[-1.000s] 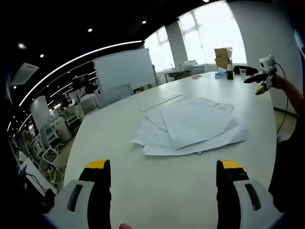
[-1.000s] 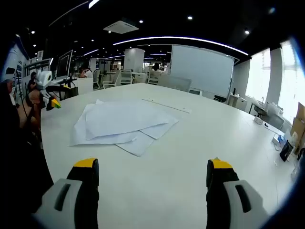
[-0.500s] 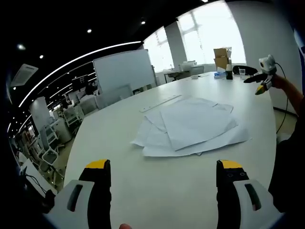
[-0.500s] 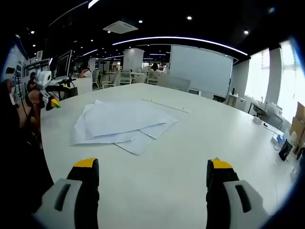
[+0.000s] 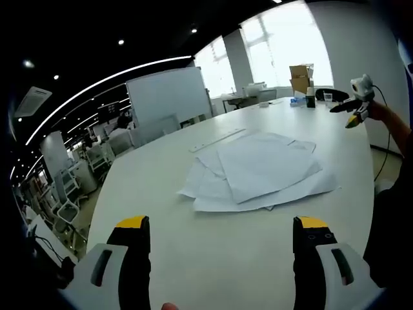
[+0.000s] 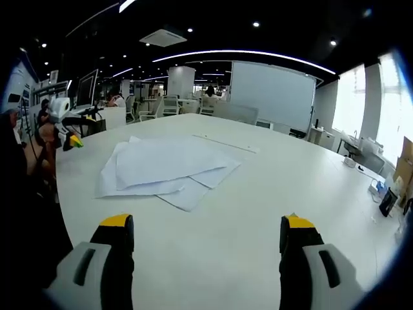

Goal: Organize the stack of printing papers by aligning and flattening the scattered papers on the table

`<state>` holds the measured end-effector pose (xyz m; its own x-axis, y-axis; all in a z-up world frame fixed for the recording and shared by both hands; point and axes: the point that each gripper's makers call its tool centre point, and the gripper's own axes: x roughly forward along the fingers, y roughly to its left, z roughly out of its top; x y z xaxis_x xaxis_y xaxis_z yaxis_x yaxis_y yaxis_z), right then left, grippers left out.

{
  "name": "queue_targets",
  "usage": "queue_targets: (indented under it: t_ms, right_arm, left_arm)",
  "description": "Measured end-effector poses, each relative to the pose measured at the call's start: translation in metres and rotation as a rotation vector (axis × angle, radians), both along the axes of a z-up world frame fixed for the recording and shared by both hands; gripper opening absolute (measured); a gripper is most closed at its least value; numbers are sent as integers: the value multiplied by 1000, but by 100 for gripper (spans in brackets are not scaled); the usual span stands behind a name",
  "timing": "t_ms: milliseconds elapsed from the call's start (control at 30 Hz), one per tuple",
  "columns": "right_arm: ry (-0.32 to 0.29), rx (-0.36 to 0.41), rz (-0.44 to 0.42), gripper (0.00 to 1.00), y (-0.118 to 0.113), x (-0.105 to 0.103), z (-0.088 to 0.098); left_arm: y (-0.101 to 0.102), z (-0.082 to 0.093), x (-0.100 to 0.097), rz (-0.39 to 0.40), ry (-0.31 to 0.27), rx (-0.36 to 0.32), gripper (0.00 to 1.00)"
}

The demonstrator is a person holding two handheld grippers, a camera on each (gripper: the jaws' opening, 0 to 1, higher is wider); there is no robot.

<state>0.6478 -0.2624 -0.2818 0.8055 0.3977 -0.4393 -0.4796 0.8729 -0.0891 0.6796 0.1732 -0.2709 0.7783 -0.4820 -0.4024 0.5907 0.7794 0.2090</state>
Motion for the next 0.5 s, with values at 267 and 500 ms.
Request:
queue_targets:
  t_ms: [267, 500]
  right_arm:
    - [-6, 9, -5, 89, -2, 0, 1]
    - [-13, 31, 1, 89, 0, -1, 3]
  left_arm:
    - [0, -1, 1, 2, -4, -5, 94]
    - [0, -4, 2, 2, 2, -9, 94]
